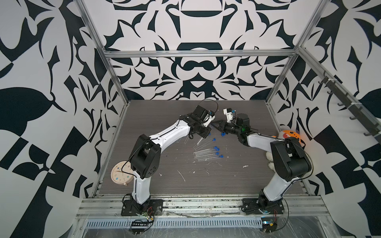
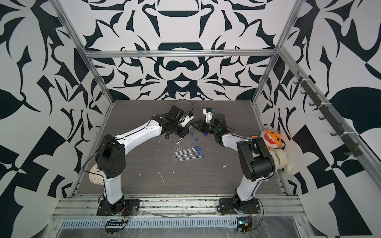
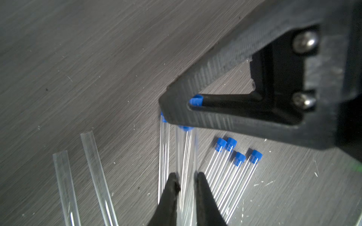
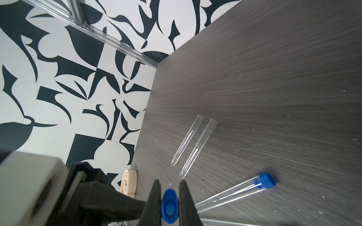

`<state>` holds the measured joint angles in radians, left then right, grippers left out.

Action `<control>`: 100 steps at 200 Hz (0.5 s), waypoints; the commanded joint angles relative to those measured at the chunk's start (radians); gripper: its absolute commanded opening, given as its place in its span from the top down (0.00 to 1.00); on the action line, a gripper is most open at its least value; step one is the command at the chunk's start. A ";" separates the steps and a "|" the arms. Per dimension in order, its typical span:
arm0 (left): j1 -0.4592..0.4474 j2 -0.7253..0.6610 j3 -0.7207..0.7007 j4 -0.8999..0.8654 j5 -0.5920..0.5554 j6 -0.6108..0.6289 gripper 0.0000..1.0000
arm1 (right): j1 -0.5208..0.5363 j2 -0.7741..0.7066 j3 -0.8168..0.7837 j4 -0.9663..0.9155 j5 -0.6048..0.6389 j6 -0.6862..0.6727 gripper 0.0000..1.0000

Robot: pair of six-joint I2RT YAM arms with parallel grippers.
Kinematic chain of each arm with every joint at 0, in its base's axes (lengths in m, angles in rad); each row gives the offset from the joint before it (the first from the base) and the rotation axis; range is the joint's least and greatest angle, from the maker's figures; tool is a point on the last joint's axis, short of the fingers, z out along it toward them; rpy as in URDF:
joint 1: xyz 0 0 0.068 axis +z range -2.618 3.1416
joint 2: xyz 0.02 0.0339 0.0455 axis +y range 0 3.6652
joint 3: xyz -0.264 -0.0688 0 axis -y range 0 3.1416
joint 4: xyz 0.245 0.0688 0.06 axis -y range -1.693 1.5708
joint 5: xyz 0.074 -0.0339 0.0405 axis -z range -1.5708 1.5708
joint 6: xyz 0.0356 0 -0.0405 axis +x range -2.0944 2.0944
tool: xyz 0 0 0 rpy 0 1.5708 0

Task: Remove stoppers from test tubes
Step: Open the stopper on the test tube.

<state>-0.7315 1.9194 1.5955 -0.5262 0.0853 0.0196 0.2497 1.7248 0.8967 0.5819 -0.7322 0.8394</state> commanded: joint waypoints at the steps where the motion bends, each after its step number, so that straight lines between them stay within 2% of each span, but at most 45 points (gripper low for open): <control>1: 0.000 -0.025 -0.040 -0.134 -0.008 0.009 1.00 | -0.046 -0.008 0.040 0.172 0.067 0.052 1.00; 45: 0.000 -0.022 -0.043 -0.133 -0.009 0.009 1.00 | -0.046 -0.054 0.048 0.022 0.111 -0.064 1.00; 100: 0.000 -0.027 -0.047 -0.142 -0.015 0.016 1.00 | -0.046 -0.083 0.060 -0.055 0.120 -0.143 1.00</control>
<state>-0.7338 1.9137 1.5814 -0.5186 0.0834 0.0246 0.2481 1.7031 0.8967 0.5129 -0.7219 0.7742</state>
